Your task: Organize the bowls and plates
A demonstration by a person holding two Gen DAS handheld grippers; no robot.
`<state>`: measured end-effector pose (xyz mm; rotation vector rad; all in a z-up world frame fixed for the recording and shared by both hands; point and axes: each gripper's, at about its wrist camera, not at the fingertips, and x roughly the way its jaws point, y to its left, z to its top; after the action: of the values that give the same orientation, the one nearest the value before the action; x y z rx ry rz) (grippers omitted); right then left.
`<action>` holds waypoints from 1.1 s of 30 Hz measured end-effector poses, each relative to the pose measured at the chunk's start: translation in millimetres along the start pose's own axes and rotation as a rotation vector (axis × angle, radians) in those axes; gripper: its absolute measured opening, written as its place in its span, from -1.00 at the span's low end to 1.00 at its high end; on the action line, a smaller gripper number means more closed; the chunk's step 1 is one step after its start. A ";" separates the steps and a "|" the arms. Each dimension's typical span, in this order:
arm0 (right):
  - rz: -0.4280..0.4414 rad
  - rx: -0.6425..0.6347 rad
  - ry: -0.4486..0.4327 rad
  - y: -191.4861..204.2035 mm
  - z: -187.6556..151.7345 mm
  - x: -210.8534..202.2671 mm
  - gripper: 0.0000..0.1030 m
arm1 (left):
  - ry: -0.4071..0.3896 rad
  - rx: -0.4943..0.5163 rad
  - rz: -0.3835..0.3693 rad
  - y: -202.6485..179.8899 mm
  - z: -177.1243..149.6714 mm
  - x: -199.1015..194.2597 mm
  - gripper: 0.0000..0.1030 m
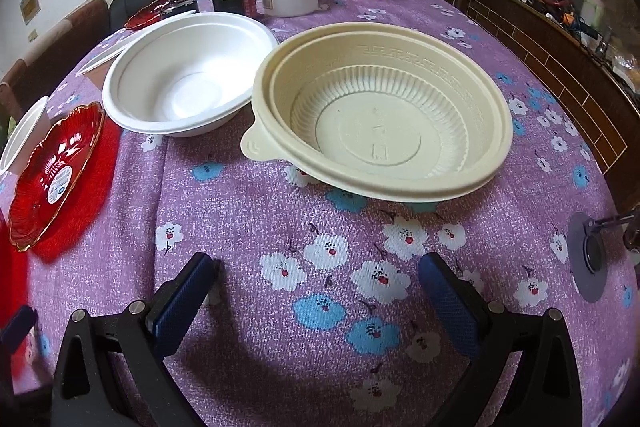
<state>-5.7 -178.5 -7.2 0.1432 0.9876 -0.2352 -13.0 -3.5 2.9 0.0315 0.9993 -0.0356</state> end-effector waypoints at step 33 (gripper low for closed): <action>0.173 0.019 -0.815 -3.3 -32.7 -348.6 0.99 | -0.879 -0.121 -0.041 168.3 -48.1 -424.0 1.00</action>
<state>-217.1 -128.6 267.4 0.1323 0.1605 -0.1225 -275.1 173.3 335.4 -0.1095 0.1216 -0.0225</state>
